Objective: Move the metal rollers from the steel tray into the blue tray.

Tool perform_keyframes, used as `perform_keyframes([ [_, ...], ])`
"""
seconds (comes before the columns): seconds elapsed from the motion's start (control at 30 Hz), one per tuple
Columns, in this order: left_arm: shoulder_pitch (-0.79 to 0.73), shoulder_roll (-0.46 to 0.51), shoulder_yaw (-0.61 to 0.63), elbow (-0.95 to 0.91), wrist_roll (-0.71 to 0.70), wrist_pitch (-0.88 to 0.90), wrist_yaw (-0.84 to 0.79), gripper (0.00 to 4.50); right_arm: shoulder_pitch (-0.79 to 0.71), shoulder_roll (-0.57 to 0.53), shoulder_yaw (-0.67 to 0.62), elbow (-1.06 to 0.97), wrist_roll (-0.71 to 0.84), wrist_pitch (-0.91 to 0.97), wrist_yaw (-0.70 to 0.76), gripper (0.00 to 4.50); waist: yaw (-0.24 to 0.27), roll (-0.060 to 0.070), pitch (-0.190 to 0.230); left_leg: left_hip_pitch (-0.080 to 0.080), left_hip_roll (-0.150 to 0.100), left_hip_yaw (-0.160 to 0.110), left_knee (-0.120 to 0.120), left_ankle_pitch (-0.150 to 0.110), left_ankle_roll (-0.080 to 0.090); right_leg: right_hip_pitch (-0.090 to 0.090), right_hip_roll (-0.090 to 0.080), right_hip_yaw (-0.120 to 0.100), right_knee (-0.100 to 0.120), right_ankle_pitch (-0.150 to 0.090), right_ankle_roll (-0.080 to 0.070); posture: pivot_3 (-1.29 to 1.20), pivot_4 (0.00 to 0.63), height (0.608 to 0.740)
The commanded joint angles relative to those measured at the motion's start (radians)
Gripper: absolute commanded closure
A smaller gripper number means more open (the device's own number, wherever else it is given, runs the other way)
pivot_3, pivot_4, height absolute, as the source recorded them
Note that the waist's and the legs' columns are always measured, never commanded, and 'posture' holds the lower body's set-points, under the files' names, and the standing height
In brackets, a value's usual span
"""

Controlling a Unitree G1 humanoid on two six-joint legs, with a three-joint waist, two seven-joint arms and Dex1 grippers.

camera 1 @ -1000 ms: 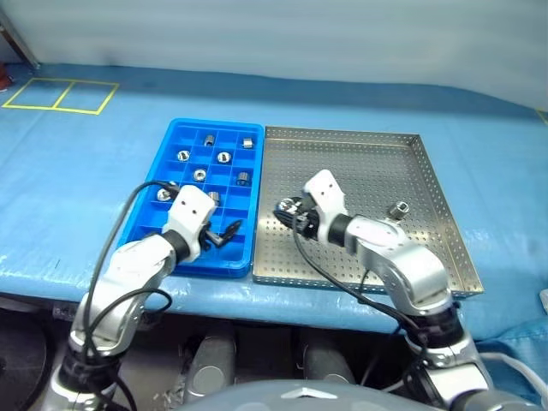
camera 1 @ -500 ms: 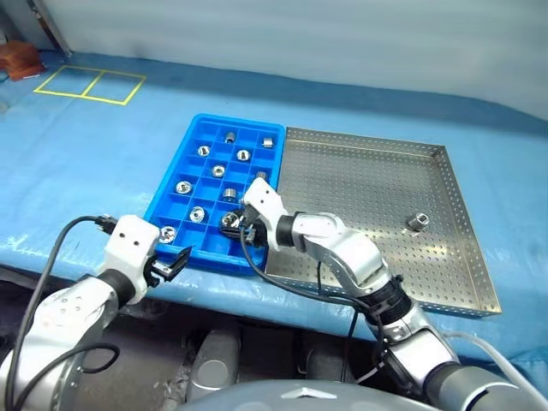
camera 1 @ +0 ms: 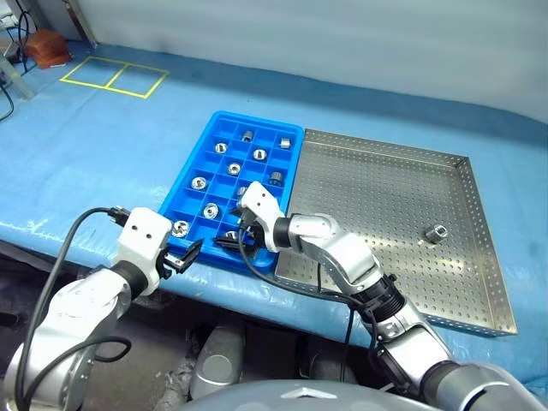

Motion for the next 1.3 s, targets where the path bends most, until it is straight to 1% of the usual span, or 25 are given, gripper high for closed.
perform_keyframes([
  [0.03, -0.066, -0.029, -0.057, 0.029, -0.013, -0.031, 0.007, 0.61, 0.007, 0.008, -0.104, -0.1, 0.018, -0.028, -0.057, 0.5, 0.004, 0.0, 0.0, 0.0, 0.0, 0.0, 0.0, 0.0, 0.0, 0.0, 0.0, 0.0, 0.0, 0.0, 0.0, 0.43, 0.15, 0.74],
  [0.13, -0.151, -0.077, -0.146, 0.079, -0.018, -0.08, -0.003, 0.61, 0.027, -0.031, -0.183, -0.147, -0.029, -0.016, -0.146, 0.5, 0.013, 0.0, 0.0, 0.0, 0.0, 0.0, 0.0, 0.001, -0.001, 0.0, 0.0, 0.0, 0.0, 0.0, 0.0, 0.42, 0.15, 0.74],
  [0.27, -0.264, -0.16, -0.222, 0.173, -0.051, -0.154, -0.044, 0.61, 0.068, -0.093, -0.305, -0.186, -0.076, 0.046, -0.262, 0.5, 0.027, -0.001, -0.001, -0.001, 0.0, 0.0, 0.001, 0.001, -0.002, 0.0, 0.0, 0.0, -0.001, 0.0, 0.0, 0.38, 0.15, 0.74],
  [0.4, -0.375, -0.165, -0.316, 0.292, -0.033, -0.21, -0.1, 0.61, 0.123, -0.16, -0.422, -0.211, -0.113, 0.108, -0.347, 0.5, 0.028, -0.001, -0.001, -0.002, 0.0, 0.0, 0.0, 0.001, -0.002, 0.0, 0.0, 0.0, -0.001, 0.0, 0.0, 0.32, 0.15, 0.74],
  [0.57, -0.466, -0.195, -0.415, 0.437, -0.008, -0.28, -0.147, 0.61, 0.223, -0.25, -0.502, -0.24, -0.213, 0.117, -0.446, 0.5, -0.009, -0.001, -0.001, -0.003, 0.0, 0.001, 0.001, 0.001, -0.001, 0.0, 0.0, 0.001, -0.003, 0.0, 0.0, 0.24, 0.15, 0.74],
  [0.77, -0.484, -0.238, -0.475, 0.486, -0.012, -0.332, -0.176, 0.61, 0.295, -0.234, -0.592, -0.28, -0.231, 0.153, -0.519, 0.5, -0.095, -0.001, -0.001, -0.003, 0.0, 0.001, 0.004, 0.0, 0.0, 0.001, 0.0, 0.002, -0.002, 0.001, 0.001, 0.18, 0.15, 0.74],
  [0.93, -0.508, -0.231, -0.527, 0.508, -0.007, -0.35, -0.226, 0.61, 0.304, -0.223, -0.612, -0.245, -0.224, 0.151, -0.533, 0.5, -0.154, -0.001, -0.001, -0.002, 0.0, 0.001, 0.006, 0.0, 0.001, 0.003, 0.0, 0.002, 0.0, 0.001, 0.002, 0.19, 0.15, 0.74],
  [1.1, -0.547, -0.231, -0.579, 0.553, 0.015, -0.37, -0.267, 0.61, 0.278, -0.19, -0.645, -0.167, -0.226, 0.139, -0.574, 0.5, -0.18, -0.001, -0.001, 0.0, -0.001, 0.001, 0.007, 0.0, 0.001, 0.004, 0.0, 0.003, 0.0, 0.001, 0.002, 0.2, 0.15, 0.74],
  [1.3, -0.545, -0.242, -0.596, 0.556, 0.025, -0.374, -0.276, 0.61, 0.254, -0.161, -0.672, -0.082, -0.214, 0.105, -0.596, 0.5, -0.183, 0.0, -0.001, 0.0, -0.001, 0.001, 0.006, 0.0, 0.002, 0.004, 0.0, 0.003, 0.001, 0.001, 0.002, 0.2, 0.15, 0.74],
])
